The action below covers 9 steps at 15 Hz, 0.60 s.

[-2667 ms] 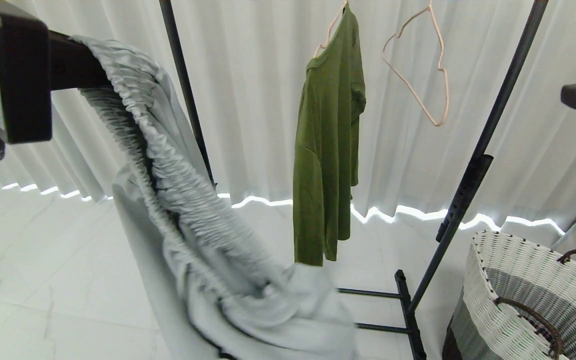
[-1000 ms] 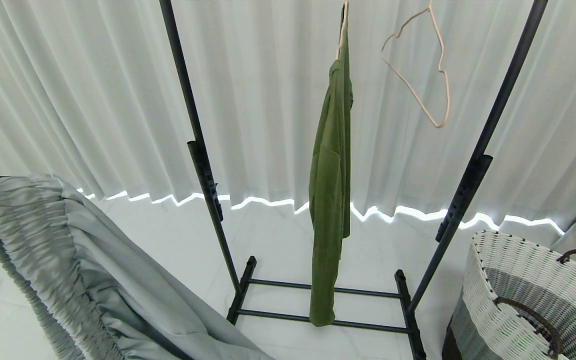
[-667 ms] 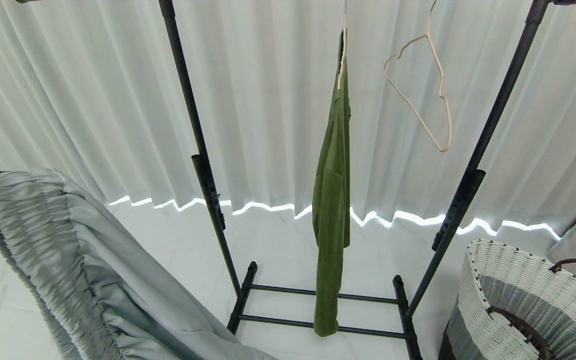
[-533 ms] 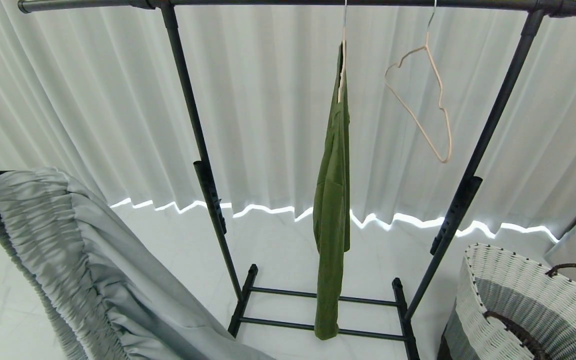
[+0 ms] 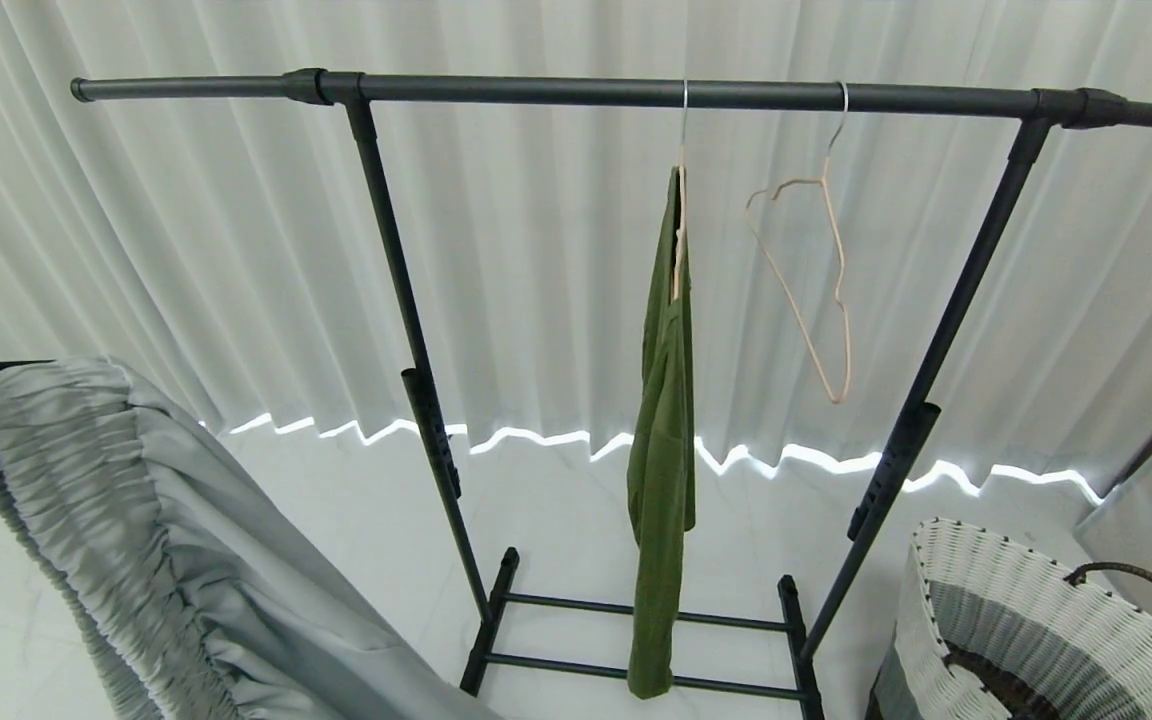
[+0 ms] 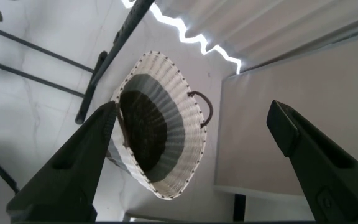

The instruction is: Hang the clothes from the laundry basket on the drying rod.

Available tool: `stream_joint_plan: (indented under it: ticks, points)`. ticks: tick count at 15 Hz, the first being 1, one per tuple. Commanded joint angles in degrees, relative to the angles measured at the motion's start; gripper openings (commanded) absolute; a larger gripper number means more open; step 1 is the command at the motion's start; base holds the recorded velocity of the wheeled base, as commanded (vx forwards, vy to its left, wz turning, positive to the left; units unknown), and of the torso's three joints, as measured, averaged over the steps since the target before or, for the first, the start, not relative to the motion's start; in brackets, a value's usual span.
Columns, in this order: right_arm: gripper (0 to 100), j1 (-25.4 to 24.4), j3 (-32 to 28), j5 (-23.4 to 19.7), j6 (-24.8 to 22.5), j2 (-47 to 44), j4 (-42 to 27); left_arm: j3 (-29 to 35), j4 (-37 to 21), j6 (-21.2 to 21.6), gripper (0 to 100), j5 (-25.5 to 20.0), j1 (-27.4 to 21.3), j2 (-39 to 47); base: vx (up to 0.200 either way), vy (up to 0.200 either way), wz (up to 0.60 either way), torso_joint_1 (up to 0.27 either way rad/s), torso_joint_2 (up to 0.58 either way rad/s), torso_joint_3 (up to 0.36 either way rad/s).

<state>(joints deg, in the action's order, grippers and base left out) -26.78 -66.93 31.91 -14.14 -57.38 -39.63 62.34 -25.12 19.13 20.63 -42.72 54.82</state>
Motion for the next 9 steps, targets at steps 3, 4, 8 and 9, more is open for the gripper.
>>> stream_joint_plan:
  ticks: [3,4,8,9]
  points:
    - [100,0.0,0.1,0.0,0.0,-0.1,-0.1,0.1,0.0,0.1,0,0.0,0.0,-0.1,0.0,0.0,0.0,0.207,-0.5,-0.295]
    - [100,0.0,0.1,0.0,0.0,-0.1,-0.1,0.1,0.0,0.1,0,0.0,0.0,-0.1,0.0,0.0,0.0,0.222,-0.51,-0.295]
    - [100,0.0,0.2,0.0,0.0,-0.1,-0.1,0.3,-0.1,0.1,0,0.1,0.0,-0.1,0.0,0.15,0.0,0.203,-0.48,-0.267]
    - [100,0.0,0.1,0.0,0.0,-0.1,-0.1,0.2,0.0,0.1,0,0.0,0.0,0.0,0.0,0.2,0.0,0.076,-0.17,-0.105]
